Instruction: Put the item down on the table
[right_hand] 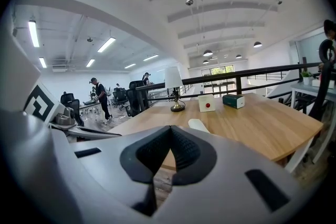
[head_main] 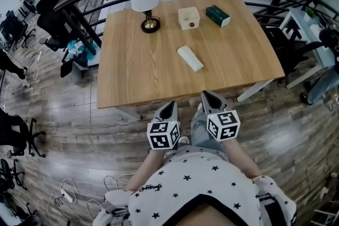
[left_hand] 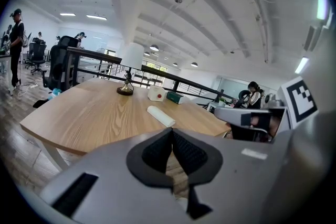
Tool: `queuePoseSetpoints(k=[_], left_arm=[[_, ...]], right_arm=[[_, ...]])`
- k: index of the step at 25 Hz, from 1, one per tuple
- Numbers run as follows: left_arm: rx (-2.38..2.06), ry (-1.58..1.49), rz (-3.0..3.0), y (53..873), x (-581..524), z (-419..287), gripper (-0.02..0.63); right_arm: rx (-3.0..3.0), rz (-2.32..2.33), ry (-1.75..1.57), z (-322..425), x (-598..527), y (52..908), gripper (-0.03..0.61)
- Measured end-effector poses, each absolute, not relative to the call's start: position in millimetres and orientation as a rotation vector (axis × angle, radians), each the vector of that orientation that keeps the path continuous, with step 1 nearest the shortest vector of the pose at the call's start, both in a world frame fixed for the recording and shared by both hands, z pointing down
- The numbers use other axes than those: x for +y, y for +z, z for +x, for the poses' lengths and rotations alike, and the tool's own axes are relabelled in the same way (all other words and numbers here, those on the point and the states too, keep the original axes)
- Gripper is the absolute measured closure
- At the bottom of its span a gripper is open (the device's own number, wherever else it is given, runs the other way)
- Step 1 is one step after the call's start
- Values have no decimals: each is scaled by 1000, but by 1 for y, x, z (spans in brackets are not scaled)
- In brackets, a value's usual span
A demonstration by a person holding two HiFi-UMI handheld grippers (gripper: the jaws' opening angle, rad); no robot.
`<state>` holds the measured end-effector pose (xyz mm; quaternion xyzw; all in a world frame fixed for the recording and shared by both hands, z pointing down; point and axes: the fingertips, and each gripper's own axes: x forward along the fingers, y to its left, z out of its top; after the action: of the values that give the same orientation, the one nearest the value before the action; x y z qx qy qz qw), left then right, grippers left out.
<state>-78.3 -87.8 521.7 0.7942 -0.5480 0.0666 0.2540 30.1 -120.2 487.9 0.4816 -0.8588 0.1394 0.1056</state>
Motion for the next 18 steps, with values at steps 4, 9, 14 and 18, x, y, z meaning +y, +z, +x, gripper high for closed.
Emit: queuePoseSetpoints(k=[4,9,14,18], left_arm=[[-1481,183,2153,522,-91,-78,601],[-1486,178,2151,522,-94,-77,601],[-1486,182,2150,521,-95,-76,601],[-1484,184,2150,522,-99,-75,601]], right_arm=[[-2551,1409,419,29,-123,483,584],[-2578,1390,427,27,-125,481,584],[-2599,1377,435,25,-127,476,584],[-2607,1373,440,24,-131,475,584]])
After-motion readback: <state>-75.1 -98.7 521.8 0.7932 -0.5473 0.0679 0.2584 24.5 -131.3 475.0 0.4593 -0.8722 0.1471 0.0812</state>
